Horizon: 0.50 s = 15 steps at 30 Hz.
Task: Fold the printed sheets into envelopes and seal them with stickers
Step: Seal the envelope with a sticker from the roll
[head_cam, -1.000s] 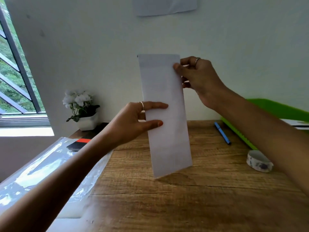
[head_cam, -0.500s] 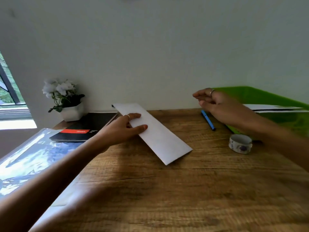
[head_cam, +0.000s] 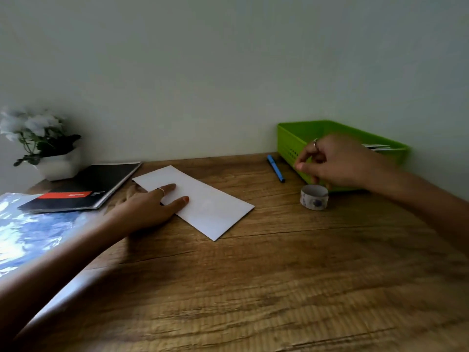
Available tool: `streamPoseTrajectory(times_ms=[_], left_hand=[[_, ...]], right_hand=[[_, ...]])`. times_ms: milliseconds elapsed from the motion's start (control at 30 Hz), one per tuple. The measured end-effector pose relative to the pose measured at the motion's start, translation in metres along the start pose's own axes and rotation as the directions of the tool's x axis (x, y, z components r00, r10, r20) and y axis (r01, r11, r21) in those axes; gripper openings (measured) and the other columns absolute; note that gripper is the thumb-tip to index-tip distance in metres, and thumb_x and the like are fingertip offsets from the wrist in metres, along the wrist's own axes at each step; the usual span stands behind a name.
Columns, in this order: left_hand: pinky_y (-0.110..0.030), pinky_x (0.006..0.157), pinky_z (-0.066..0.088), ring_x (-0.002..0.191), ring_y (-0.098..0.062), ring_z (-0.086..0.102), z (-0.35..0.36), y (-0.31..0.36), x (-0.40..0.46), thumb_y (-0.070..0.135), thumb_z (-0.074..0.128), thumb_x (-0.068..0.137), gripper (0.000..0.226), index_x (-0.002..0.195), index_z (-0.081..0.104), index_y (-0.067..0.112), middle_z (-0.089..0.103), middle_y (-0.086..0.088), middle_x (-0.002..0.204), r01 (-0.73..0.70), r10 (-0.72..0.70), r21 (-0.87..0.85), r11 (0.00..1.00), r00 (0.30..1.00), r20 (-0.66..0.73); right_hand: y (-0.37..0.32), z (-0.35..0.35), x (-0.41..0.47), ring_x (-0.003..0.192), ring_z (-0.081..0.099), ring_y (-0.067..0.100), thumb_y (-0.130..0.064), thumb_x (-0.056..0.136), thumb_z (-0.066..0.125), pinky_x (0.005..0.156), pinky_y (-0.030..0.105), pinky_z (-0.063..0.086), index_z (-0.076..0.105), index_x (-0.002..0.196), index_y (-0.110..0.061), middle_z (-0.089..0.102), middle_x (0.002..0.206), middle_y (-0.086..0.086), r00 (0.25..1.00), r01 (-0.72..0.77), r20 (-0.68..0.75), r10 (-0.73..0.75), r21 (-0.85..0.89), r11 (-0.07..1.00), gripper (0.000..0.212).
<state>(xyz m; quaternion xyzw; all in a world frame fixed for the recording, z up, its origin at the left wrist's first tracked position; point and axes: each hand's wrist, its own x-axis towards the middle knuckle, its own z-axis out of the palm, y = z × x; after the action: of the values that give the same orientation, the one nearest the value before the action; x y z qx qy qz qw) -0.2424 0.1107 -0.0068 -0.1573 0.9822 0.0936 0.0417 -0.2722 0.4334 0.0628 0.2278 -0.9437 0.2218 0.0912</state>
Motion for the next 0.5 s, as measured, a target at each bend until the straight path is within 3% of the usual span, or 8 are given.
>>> streamPoseTrajectory(times_ms=[100, 167, 233, 367, 500], left_hand=[[-0.054, 0.113, 0.02, 0.141, -0.035, 0.018, -0.001, -0.004, 0.003, 0.087, 0.014, 0.063, 0.091, 0.144, 0.01, 0.046, 0.025, -0.011, 0.154, -0.011, 0.01, 0.057, 0.998, 1.0, 0.015], [-0.057, 0.113, 0.017, 0.143, -0.036, 0.01, -0.001, -0.004, 0.005, 0.09, 0.009, 0.051, 0.102, 0.144, 0.008, 0.048, 0.019, -0.014, 0.155, -0.022, 0.02, 0.094, 0.995, 1.0, 0.015], [-0.058, 0.113, 0.014, 0.143, -0.037, 0.003, 0.0, -0.001, 0.003, 0.085, 0.012, 0.057, 0.096, 0.145, 0.007, 0.046, 0.008, -0.017, 0.156, -0.012, 0.011, 0.105, 0.994, 1.0, 0.008], [-0.056, 0.114, 0.015, 0.143, -0.039, 0.007, -0.001, 0.007, 0.0, 0.075, 0.023, 0.079, 0.077, 0.147, 0.008, 0.041, 0.004, -0.017, 0.156, -0.02, 0.017, 0.106, 0.994, 0.999, 0.027], [-0.05, 0.116, 0.013, 0.144, -0.033, 0.009, -0.004, 0.009, -0.004, 0.067, 0.033, 0.085, 0.074, 0.148, 0.013, 0.034, 0.008, -0.013, 0.157, -0.068, 0.066, 0.071, 0.995, 0.997, 0.026]], right_hand=[[0.006, -0.007, -0.009, 0.044, 0.056, 0.003, -0.039, 0.083, 0.066, 0.049, 0.02, 0.039, 0.064, 0.098, -0.03, 0.062, 0.05, -0.007, 0.965, -0.087, 0.216, 0.149, -0.275, 0.957, 0.017], [0.01, -0.004, -0.014, 0.05, 0.06, 0.002, -0.041, 0.08, 0.07, 0.054, 0.021, 0.043, 0.061, 0.105, -0.032, 0.065, 0.059, -0.009, 0.93, -0.114, 0.289, 0.228, -0.362, 0.925, 0.029], [0.017, 0.004, -0.016, 0.071, 0.066, 0.009, -0.038, 0.079, 0.071, 0.065, 0.023, 0.049, 0.061, 0.112, -0.029, 0.069, 0.077, -0.005, 0.936, -0.118, 0.258, 0.24, -0.41, 0.904, 0.036], [0.023, 0.017, -0.016, 0.061, 0.066, 0.01, -0.029, 0.083, 0.067, 0.066, 0.026, 0.052, 0.063, 0.106, -0.022, 0.062, 0.055, -0.006, 0.954, -0.157, 0.189, 0.232, -0.342, 0.927, 0.025], [0.014, 0.023, -0.014, 0.075, 0.066, 0.017, -0.031, 0.085, 0.064, 0.074, 0.031, 0.054, 0.066, 0.106, -0.023, 0.052, 0.061, -0.009, 0.984, -0.081, 0.127, 0.126, -0.309, 0.947, 0.022]])
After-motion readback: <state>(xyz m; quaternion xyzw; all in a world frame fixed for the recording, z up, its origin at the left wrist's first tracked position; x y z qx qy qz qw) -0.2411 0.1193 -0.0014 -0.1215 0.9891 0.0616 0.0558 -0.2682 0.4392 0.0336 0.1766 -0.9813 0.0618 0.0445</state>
